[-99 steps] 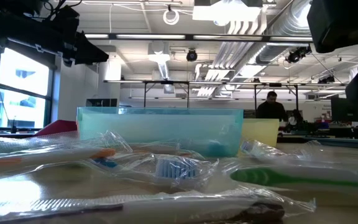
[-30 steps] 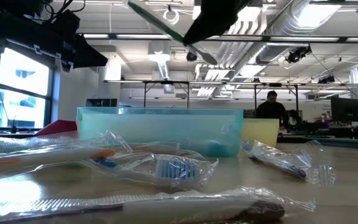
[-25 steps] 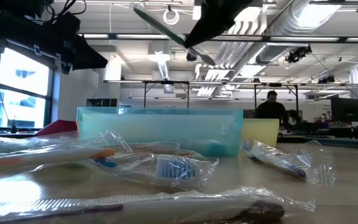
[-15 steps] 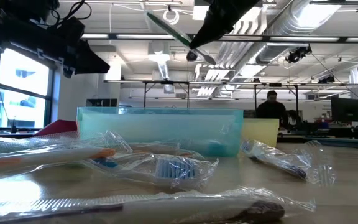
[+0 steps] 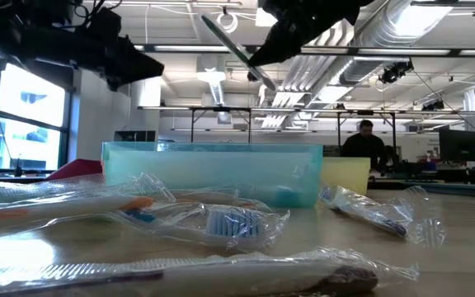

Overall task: Pick & Place Toothbrushes
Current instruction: Put the green toothbrush into the orange bin

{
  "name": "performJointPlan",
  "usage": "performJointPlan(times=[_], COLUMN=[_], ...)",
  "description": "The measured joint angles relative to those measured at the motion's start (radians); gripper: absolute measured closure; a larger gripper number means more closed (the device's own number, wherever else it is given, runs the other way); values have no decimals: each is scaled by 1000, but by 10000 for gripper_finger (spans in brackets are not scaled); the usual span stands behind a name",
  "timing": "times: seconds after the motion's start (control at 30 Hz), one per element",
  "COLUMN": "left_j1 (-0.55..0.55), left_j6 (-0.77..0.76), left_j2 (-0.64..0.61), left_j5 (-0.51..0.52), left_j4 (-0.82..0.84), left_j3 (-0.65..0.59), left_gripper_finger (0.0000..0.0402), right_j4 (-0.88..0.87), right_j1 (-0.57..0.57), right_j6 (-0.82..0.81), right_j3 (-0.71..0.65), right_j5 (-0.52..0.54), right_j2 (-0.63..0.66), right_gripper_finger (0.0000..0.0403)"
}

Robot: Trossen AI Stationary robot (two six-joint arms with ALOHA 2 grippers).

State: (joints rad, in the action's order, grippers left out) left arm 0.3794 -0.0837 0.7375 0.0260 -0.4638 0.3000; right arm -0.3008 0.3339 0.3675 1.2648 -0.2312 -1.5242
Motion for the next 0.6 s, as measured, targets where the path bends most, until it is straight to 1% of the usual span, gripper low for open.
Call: performJointPlan(times=[0.1,0.27,0.43,0.6], left_j1=[0,0,0,0], left_j6=[1,1,-2,26], left_j2=[49,135,223,288], left_j5=[-87,-119,-137,-246], left_j4=[-114,-283,-424,-565], left_j3=[0,0,0,0], left_gripper_finger=[297,297,297,297], right_j4=[32,68,86,98], right_j1=[7,0,-22,-48], right_j6=[4,4,4,-21], right_j3=[0,0,0,0], right_j5=[-45,-88,-87,-86], right_j2=[-2,-2,-2,-2], right_gripper_finger=[399,399,399,399])
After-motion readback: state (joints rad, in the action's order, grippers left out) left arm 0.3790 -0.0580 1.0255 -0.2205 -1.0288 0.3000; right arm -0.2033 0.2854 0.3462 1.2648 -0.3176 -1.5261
